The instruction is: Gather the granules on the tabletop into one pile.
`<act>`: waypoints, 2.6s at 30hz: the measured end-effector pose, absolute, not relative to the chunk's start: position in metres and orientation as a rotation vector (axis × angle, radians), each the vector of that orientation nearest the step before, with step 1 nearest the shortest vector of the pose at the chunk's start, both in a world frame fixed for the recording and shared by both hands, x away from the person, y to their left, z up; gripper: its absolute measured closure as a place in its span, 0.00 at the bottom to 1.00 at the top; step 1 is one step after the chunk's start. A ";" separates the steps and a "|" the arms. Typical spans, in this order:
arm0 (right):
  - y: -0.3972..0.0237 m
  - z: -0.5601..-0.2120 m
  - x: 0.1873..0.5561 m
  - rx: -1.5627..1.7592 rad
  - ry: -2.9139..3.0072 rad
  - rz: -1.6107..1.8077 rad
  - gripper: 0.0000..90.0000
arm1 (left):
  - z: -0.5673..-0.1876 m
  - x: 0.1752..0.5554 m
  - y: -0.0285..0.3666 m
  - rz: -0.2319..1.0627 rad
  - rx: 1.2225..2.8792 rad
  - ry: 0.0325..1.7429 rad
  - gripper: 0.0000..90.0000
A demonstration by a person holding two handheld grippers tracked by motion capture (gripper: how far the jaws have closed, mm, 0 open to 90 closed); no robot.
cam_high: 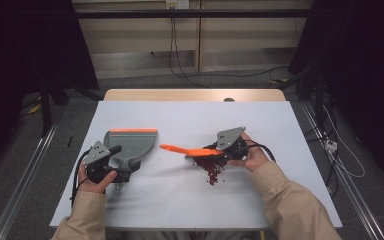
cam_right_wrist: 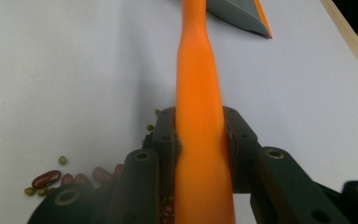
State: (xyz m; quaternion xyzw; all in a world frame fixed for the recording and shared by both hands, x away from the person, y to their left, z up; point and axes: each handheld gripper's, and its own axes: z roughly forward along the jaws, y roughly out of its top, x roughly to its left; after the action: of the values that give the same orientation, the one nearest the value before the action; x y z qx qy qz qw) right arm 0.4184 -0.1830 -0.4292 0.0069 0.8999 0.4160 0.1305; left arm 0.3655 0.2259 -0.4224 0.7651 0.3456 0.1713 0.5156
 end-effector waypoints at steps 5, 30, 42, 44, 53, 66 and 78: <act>-0.185 -0.430 0.414 0.024 2.610 1.216 0.79 | -0.422 0.365 0.225 0.412 1.837 0.828 0.06; -0.177 -0.424 0.406 0.115 2.562 1.307 0.79 | -0.422 0.365 0.225 0.410 1.841 0.820 0.06; -0.193 -0.421 0.414 0.290 2.517 1.246 0.79 | -0.423 0.366 0.224 0.402 1.842 0.815 0.06; -0.191 -0.426 0.416 0.285 2.534 1.213 0.79 | -0.423 0.366 0.224 0.401 1.840 0.815 0.06; -0.179 -0.427 0.407 0.210 2.592 1.253 0.79 | -0.423 0.366 0.224 0.404 1.840 0.814 0.06; -0.189 -0.412 0.404 0.380 2.469 1.363 0.79 | -0.423 0.366 0.225 0.400 1.834 0.818 0.06; -0.211 -0.411 0.384 1.047 2.157 1.249 0.79 | -0.422 0.366 0.224 0.390 1.822 0.814 0.06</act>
State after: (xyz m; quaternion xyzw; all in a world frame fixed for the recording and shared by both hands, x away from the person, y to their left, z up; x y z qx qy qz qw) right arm 0.3841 -0.2109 -0.4113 0.3781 0.7788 0.4510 0.2171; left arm 0.3660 0.2243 -0.4224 0.7620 0.3405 0.1632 0.5262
